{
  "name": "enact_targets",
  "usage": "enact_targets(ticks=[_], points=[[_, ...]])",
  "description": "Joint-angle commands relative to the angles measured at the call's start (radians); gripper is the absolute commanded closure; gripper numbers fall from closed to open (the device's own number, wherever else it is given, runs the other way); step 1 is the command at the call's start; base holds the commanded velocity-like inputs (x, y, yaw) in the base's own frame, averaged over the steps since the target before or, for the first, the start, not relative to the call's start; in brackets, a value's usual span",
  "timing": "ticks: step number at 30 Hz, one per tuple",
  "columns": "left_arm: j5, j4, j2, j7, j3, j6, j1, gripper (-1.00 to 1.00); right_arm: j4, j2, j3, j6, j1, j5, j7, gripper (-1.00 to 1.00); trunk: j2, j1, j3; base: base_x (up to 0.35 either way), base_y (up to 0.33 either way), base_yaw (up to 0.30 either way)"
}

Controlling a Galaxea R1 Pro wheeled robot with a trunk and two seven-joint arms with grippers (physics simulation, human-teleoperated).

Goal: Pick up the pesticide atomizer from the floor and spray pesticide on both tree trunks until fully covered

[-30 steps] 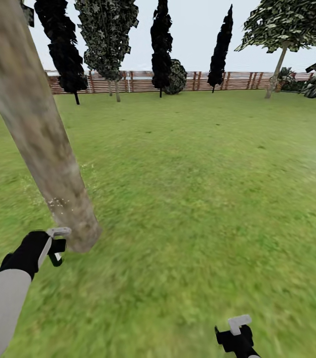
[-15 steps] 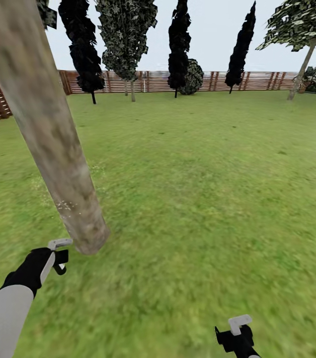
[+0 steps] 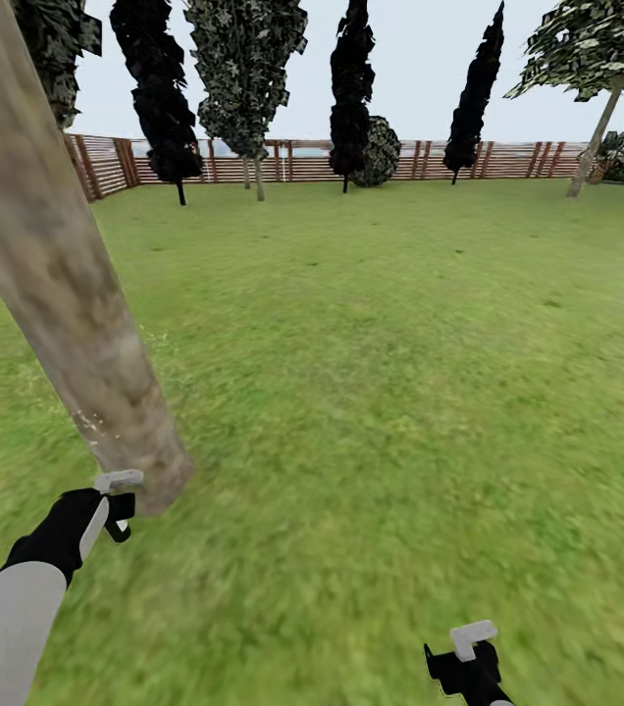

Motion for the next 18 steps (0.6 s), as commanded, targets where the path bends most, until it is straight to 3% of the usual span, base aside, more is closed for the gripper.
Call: enact_targets(ticks=[1, 4, 18], points=[[0.000, 0.000, 0.000, 0.000, 0.000, 0.000, 0.000, 1.00, 0.000, 0.000, 0.000, 0.000, 0.000, 0.000, 0.000, -1.00, 0.000, 0.000, 0.000, 0.218, -0.203, 0.000], [-0.001, 0.002, 0.000, 0.000, 0.000, 0.000, 0.000, 1.00, 0.000, 0.000, 0.000, 0.000, 0.000, 0.000, 0.000, -1.00, 0.000, 0.000, 0.000, 0.209, -0.205, 0.088], [0.000, 0.011, -0.001, 0.001, -0.001, 0.000, 0.000, 1.00, 0.000, 0.002, 0.000, 0.000, 0.001, 0.000, 0.001, -1.00, 0.000, 0.000, 0.000, 0.185, -0.220, 0.257]])
